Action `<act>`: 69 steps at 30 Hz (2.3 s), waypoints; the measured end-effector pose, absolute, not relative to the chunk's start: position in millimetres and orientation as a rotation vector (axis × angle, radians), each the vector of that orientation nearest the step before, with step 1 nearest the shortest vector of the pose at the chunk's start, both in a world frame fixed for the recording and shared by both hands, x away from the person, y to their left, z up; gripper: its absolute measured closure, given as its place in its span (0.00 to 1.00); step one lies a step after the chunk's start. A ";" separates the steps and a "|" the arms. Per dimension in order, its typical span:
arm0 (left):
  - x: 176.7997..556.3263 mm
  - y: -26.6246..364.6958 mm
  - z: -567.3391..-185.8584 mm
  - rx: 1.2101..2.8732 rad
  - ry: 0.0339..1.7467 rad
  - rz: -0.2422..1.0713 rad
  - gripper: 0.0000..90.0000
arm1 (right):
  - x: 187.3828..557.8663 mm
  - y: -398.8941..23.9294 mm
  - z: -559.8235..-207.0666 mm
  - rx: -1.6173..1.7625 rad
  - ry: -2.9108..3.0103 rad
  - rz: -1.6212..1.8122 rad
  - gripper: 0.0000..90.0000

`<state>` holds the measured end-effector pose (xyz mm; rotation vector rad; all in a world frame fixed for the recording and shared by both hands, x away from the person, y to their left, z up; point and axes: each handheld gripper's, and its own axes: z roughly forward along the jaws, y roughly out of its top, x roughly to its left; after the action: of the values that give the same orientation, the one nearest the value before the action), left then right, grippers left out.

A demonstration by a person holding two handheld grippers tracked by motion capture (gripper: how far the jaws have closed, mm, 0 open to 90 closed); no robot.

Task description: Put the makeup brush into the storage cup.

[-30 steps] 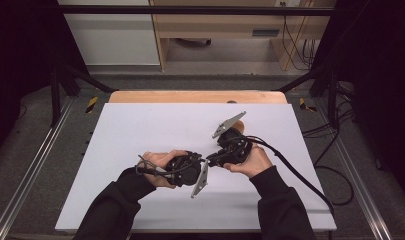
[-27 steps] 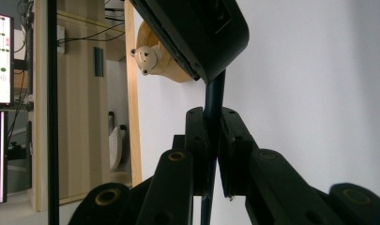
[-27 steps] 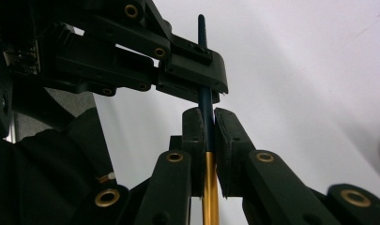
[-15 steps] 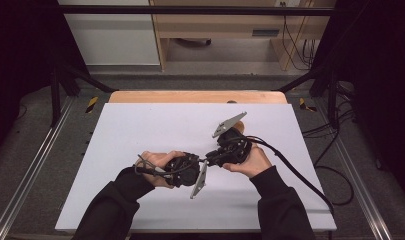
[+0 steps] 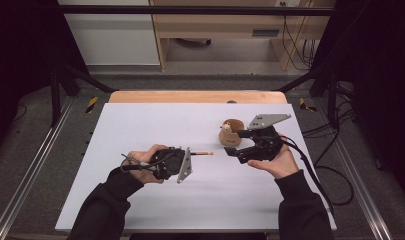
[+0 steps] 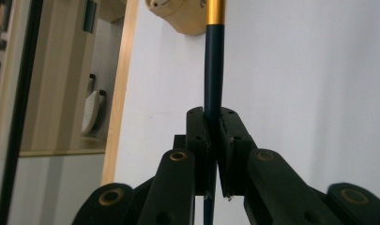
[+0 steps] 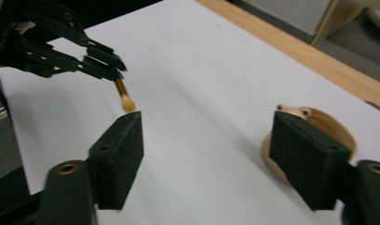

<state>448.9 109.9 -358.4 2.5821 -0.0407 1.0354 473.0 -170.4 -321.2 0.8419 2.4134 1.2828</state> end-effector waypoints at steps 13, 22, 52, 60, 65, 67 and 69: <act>458.5 120.2 -365.6 2.303 0.413 0.818 0.93 | 451.9 -209.2 -364.3 0.980 2.185 1.343 0.09; 454.5 111.8 -367.2 2.073 0.607 0.782 0.93 | 437.1 -226.2 -391.5 1.025 2.058 1.411 0.08; 496.3 36.5 -352.4 1.677 0.776 0.756 0.93 | 424.5 -228.1 -416.2 1.038 1.988 1.346 0.06; 511.7 14.3 -348.7 1.629 0.782 0.757 0.93 | 426.3 -235.3 -418.9 1.072 1.969 1.363 0.05; 523.3 -0.2 -349.0 1.623 0.784 0.752 0.93 | 427.0 -240.3 -420.1 1.082 1.961 1.358 0.04; 527.6 -6.7 -350.4 1.625 0.780 0.753 0.93 | 427.1 -240.1 -420.7 1.080 1.964 1.341 0.03; 531.8 -13.9 -352.3 1.628 0.777 0.753 0.93 | 427.5 -239.7 -421.4 1.074 1.966 1.334 0.03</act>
<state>531.8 -13.9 -352.3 1.6276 0.7773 0.7530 427.5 -239.7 -421.4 1.0736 1.9656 1.3339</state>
